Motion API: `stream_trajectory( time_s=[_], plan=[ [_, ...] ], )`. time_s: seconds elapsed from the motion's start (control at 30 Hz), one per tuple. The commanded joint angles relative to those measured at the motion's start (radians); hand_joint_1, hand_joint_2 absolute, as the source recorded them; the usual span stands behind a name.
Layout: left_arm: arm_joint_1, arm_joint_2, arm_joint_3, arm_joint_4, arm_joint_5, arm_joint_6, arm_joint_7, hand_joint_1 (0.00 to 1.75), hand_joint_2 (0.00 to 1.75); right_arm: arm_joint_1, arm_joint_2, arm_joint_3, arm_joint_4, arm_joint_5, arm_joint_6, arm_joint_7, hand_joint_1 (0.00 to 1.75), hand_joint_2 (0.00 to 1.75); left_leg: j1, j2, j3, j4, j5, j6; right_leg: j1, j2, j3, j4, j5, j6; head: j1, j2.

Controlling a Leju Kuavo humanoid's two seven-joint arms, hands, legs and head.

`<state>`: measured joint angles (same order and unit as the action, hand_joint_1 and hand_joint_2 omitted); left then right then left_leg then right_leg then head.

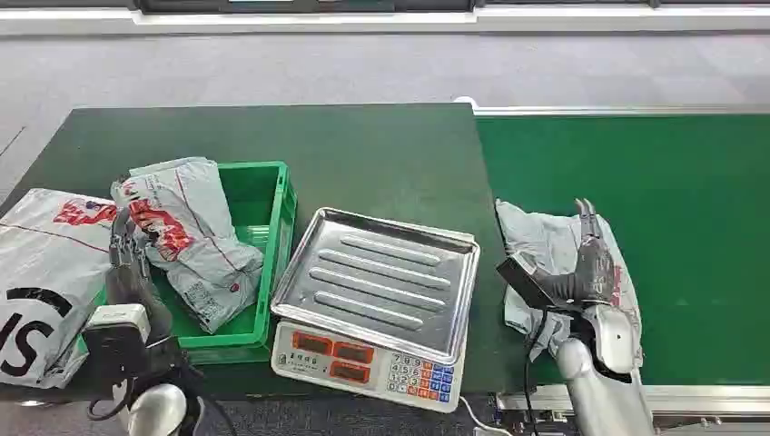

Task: Moved the parcel from conveyor to table for the left to box.

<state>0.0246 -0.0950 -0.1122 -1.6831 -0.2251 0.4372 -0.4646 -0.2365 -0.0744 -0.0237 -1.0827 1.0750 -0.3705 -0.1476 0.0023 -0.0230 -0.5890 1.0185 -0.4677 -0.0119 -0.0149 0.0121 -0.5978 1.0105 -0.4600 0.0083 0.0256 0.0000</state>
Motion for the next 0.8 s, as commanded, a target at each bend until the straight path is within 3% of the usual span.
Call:
stream_trajectory(
  time_s=[0.03,0.17,0.3,0.47,0.67,0.8],
  plan=[
    [-0.077,0.02,-0.045,0.107,0.0,-0.014,0.01,0.0,0.0,-0.138,0.06,0.099,0.196,0.002,0.021,-0.002,0.0,1.75,0.0,0.004,0.001,0.0,0.0,0.0,0.0,0.003,0.0,-0.001,0.001,-0.001,0.0,0.0],
    [-0.079,0.023,-0.047,0.11,0.006,-0.015,0.012,0.0,0.0,-0.12,0.072,0.111,0.202,-0.008,0.051,0.021,0.0,1.75,0.0,0.004,0.003,-0.002,0.001,-0.001,0.001,0.001,0.002,-0.002,0.002,-0.001,0.0,0.0],
    [-0.082,0.024,-0.056,0.103,0.001,-0.02,0.036,0.0,0.0,-0.103,0.055,0.107,0.239,0.046,0.157,0.235,0.0,1.75,0.001,0.002,0.004,-0.003,0.001,-0.001,0.001,-0.001,0.004,-0.003,0.001,-0.001,0.0,0.0],
    [-0.074,0.021,-0.057,0.091,-0.006,-0.018,0.046,0.0,0.0,-0.089,0.048,0.093,0.226,0.057,0.169,0.27,0.0,1.75,0.0,0.001,0.003,-0.001,0.001,0.0,0.001,-0.001,0.002,-0.002,0.001,-0.001,0.0,0.0],
    [-0.056,0.01,-0.058,0.057,-0.032,-0.024,0.072,0.0,0.0,0.012,0.007,0.067,0.078,0.24,0.202,0.475,0.0,1.75,0.0,-0.001,0.002,-0.001,0.001,0.0,0.001,-0.003,0.002,-0.002,0.0,-0.001,0.0,0.0],
    [-0.039,0.011,-0.05,0.037,-0.041,-0.025,0.078,0.0,0.0,0.082,-0.018,0.024,-0.051,0.277,0.241,0.497,0.0,1.75,0.0,-0.002,0.002,-0.001,0.0,0.0,0.0,-0.005,0.002,-0.001,-0.001,-0.001,0.0,0.0]
  ],
)
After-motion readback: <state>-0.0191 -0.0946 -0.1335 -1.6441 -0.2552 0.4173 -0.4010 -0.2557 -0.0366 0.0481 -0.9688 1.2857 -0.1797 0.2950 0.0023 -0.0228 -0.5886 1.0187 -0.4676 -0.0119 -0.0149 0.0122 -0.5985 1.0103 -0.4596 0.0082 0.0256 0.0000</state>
